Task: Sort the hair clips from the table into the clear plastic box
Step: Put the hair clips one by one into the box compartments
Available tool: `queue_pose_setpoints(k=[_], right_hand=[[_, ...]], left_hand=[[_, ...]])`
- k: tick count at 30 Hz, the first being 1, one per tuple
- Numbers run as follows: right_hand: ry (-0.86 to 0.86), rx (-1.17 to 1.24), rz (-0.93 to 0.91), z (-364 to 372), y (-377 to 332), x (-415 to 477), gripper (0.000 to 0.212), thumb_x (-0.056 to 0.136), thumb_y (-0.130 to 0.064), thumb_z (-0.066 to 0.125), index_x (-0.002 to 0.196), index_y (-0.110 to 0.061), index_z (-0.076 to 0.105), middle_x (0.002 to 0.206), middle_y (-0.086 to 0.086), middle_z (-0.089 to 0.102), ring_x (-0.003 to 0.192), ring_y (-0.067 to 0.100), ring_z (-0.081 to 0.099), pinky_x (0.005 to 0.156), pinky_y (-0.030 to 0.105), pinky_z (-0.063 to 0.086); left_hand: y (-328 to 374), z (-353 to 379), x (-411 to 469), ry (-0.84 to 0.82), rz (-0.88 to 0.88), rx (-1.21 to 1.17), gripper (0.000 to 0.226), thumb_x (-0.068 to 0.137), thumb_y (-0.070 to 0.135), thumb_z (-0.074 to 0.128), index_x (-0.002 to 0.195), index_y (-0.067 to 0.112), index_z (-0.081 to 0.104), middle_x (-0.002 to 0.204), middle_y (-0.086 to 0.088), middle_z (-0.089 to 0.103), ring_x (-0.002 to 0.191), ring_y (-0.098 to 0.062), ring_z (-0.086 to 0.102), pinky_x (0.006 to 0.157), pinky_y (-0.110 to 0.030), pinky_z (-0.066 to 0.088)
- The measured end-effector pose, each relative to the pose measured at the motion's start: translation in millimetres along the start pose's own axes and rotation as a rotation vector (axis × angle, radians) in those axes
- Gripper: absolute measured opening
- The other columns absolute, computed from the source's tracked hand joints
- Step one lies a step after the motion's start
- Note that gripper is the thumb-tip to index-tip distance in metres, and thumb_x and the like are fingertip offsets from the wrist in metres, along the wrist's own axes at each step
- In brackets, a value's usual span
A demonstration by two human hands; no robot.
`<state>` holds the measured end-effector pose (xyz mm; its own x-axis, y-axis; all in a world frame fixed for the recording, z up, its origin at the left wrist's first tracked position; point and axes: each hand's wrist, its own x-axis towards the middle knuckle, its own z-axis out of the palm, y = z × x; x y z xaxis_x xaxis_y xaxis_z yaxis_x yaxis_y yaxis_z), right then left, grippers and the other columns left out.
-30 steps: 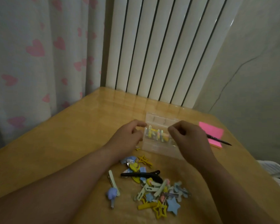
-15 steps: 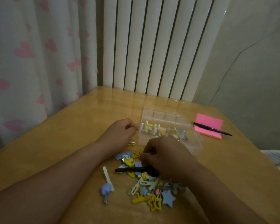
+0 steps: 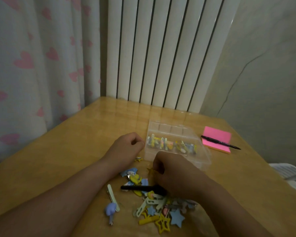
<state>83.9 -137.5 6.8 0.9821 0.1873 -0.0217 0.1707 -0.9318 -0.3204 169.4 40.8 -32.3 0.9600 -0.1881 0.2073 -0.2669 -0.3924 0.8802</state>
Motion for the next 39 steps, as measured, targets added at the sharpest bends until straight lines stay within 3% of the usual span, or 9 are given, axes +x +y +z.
queue_pose_setpoints(k=[5,13,17,20,23,28,34,37,39], right_hand=[[0.087,0.076,-0.047,-8,4,0,0.011,0.095,-0.023,0.066,0.099,-0.033,0.068,0.092,-0.010,0.066,0.082,0.005,0.062,0.071,0.025,0.053],[0.449,0.544,0.149,-45,31,13,0.002,0.098,-0.020,0.072,0.097,-0.020,0.072,0.079,-0.001,0.078,0.066,0.010,0.071,0.063,0.032,0.051],[0.340,0.510,0.210,-44,23,38,0.007,0.098,-0.019,0.071,0.095,-0.015,0.075,0.089,0.002,0.077,0.081,0.019,0.071,0.066,0.030,0.054],[0.251,0.406,0.232,-32,8,61,0.005,0.093,-0.016,0.076,0.089,-0.013,0.076,0.085,0.006,0.077,0.075,0.017,0.071,0.062,0.033,0.059],[0.215,0.243,0.248,-18,4,81,0.011,0.084,-0.015,0.081,0.075,-0.017,0.076,0.073,0.004,0.078,0.071,0.020,0.075,0.074,0.047,0.066],[0.191,0.127,0.266,-7,6,91,0.015,0.084,-0.027,0.084,0.073,-0.019,0.079,0.071,0.003,0.075,0.066,0.017,0.069,0.070,0.040,0.063],[0.277,0.032,0.257,0,7,80,0.018,0.089,-0.039,0.074,0.083,-0.024,0.082,0.074,-0.005,0.075,0.073,0.015,0.071,0.075,0.044,0.064],[0.430,0.091,0.114,-1,2,62,0.013,0.094,-0.034,0.071,0.091,-0.026,0.080,0.083,-0.009,0.074,0.079,0.010,0.068,0.076,0.040,0.061],[0.470,0.138,-0.024,1,-3,48,0.008,0.095,-0.031,0.071,0.096,-0.029,0.078,0.089,-0.013,0.071,0.084,0.006,0.065,0.077,0.036,0.058]], left_hand=[[-1,1,-1,-0.031,0.051,-0.067,0.017,0.101,0.023,0.062,0.112,0.034,0.067,0.093,-0.012,0.065,0.076,-0.022,0.060,0.072,-0.039,0.050],[-7,4,2,-0.076,0.059,-0.096,0.018,0.104,0.024,0.059,0.111,0.035,0.071,0.081,0.004,0.062,0.063,-0.012,0.050,0.062,-0.031,0.042],[-8,6,3,-0.071,0.060,-0.103,0.017,0.103,0.024,0.061,0.112,0.033,0.071,0.081,0.005,0.062,0.063,-0.010,0.051,0.063,-0.030,0.043],[-7,4,3,-0.063,0.059,-0.123,0.016,0.102,0.024,0.062,0.113,0.032,0.071,0.079,0.006,0.062,0.065,-0.010,0.055,0.065,-0.033,0.046],[-6,3,3,-0.060,0.050,-0.135,0.016,0.101,0.024,0.065,0.117,0.028,0.068,0.084,0.005,0.063,0.072,-0.010,0.058,0.068,-0.032,0.048],[-6,3,4,-0.048,0.019,-0.139,0.018,0.099,0.021,0.063,0.115,0.029,0.065,0.087,0.002,0.064,0.075,-0.015,0.059,0.070,-0.036,0.048],[-4,3,4,-0.025,-0.008,-0.157,0.020,0.101,0.017,0.057,0.117,0.026,0.064,0.086,-0.003,0.061,0.072,-0.020,0.056,0.066,-0.037,0.046],[-2,0,5,0.008,-0.054,-0.206,0.020,0.101,0.014,0.057,0.115,0.025,0.065,0.096,-0.010,0.068,0.084,-0.029,0.066,0.072,-0.036,0.050],[-1,-2,6,0.042,-0.108,-0.276,0.020,0.101,0.012,0.055,0.114,0.021,0.067,0.100,-0.010,0.071,0.089,-0.024,0.068,0.074,-0.032,0.051]])
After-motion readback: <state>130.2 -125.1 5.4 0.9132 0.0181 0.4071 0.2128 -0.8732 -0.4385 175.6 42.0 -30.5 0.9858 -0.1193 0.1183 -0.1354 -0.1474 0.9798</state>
